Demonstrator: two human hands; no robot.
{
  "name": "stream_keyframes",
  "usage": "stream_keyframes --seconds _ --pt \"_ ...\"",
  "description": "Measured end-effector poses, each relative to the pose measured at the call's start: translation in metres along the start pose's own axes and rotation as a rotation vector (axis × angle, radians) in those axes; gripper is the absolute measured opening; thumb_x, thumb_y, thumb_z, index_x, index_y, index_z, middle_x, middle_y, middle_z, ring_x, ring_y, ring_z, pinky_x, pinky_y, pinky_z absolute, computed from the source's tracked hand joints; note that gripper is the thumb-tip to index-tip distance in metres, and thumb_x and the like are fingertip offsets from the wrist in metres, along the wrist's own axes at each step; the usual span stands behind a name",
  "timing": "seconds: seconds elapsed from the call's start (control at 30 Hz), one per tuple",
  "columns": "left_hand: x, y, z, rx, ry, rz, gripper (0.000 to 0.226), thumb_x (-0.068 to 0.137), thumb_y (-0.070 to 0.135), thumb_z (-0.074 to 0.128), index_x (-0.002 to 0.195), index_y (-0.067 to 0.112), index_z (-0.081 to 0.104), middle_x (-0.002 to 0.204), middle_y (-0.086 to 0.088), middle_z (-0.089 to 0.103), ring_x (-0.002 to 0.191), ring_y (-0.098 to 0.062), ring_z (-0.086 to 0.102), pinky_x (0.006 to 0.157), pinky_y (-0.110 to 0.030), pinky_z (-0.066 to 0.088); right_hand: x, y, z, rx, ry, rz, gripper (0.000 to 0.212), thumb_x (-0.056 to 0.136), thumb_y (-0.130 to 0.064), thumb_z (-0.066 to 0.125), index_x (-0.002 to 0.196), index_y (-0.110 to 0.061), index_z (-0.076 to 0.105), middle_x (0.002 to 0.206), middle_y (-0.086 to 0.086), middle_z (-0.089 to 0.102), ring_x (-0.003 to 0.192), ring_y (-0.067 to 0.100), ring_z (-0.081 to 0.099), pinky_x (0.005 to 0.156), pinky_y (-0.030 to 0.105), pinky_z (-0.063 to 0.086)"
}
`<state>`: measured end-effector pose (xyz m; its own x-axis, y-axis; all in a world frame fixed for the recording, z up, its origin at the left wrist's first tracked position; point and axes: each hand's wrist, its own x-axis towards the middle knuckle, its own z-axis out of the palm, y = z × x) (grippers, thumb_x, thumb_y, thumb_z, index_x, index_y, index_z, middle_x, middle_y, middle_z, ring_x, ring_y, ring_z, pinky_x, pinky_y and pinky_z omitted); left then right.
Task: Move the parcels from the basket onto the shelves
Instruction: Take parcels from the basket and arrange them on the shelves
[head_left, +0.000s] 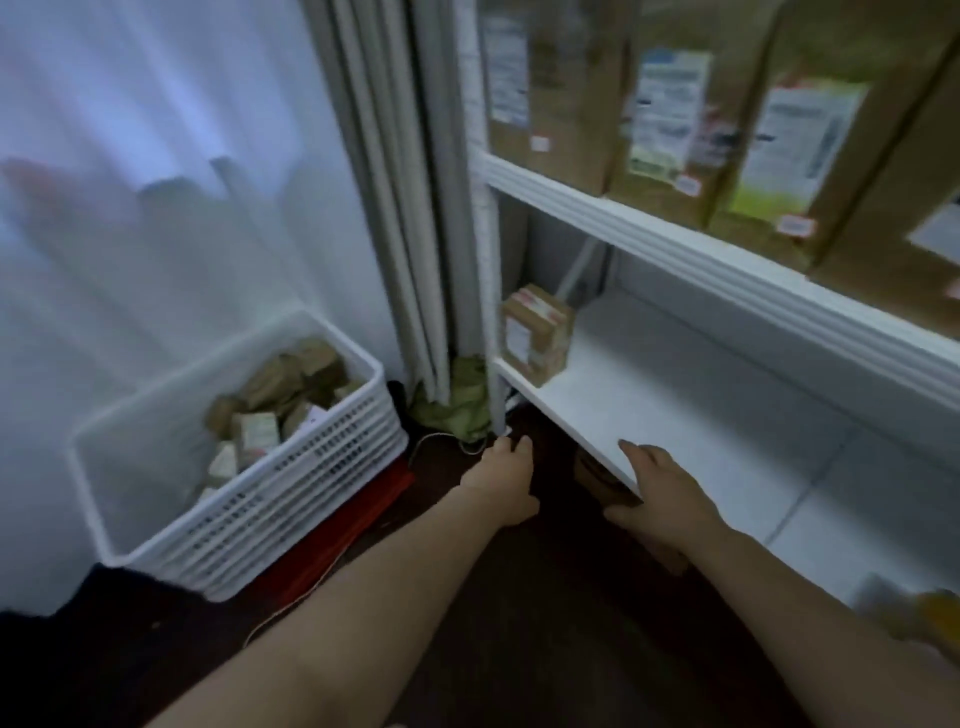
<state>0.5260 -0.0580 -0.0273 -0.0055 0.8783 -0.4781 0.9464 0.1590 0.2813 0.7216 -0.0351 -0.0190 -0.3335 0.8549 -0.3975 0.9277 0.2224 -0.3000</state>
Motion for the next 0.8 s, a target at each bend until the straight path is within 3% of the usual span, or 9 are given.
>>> stream_keyframes --seconds 0.23,0.37,0.53,0.63,0.8 --pt "-0.053 -0.219 -0.077 -0.135 0.172 -0.256 0.077 0.091 0.033 0.058 0.150 0.009 0.015 0.149 -0.015 0.026 0.133 -0.031 0.036 0.104 -0.039 0.037 0.078 -0.236 0.014 -0.057 -0.045 -0.271 0.083 0.088 -0.042 0.063 0.152 -0.019 0.016 0.154 0.007 0.024 0.137 0.022 0.034 0.107 0.033 0.036" --pt "-0.079 -0.327 -0.097 -0.206 0.179 -0.403 0.071 0.090 0.033 0.058 0.147 0.011 0.022 0.143 -0.016 0.035 0.124 -0.033 0.044 0.096 -0.040 0.043 0.110 -0.345 0.040 -0.104 -0.083 -0.379 0.071 0.091 -0.040 0.060 0.149 -0.023 0.023 0.152 0.003 0.029 0.135 0.022 0.037 0.103 0.034 0.038" --pt "-0.085 -0.417 -0.105 -0.293 0.168 -0.524 0.059 0.086 0.030 0.060 0.137 0.011 0.037 0.136 -0.014 0.044 0.118 -0.030 0.049 0.089 -0.035 0.045 0.158 -0.414 0.067 -0.201 -0.164 -0.449 0.067 0.091 -0.037 0.058 0.149 -0.020 0.027 0.151 0.004 0.030 0.134 0.021 0.037 0.103 0.033 0.038" --pt "-0.072 -0.455 -0.101 -0.350 0.157 -0.557 0.062 0.087 0.028 0.060 0.139 0.010 0.033 0.136 -0.014 0.043 0.116 -0.030 0.051 0.082 -0.032 0.044 0.198 -0.437 0.079 -0.222 -0.209 -0.424 0.065 0.092 -0.035 0.057 0.148 -0.021 0.028 0.148 0.004 0.032 0.132 0.022 0.038 0.101 0.034 0.040" --pt "-0.036 -0.516 -0.105 -0.439 0.151 -0.577 0.060 0.087 0.034 0.062 0.138 0.014 0.038 0.133 -0.006 0.050 0.116 -0.026 0.051 0.091 -0.032 0.045 0.284 -0.482 0.100 -0.197 -0.285 -0.418 0.064 0.090 -0.030 0.060 0.146 -0.019 0.031 0.145 0.006 0.035 0.128 0.023 0.043 0.101 0.035 0.041"
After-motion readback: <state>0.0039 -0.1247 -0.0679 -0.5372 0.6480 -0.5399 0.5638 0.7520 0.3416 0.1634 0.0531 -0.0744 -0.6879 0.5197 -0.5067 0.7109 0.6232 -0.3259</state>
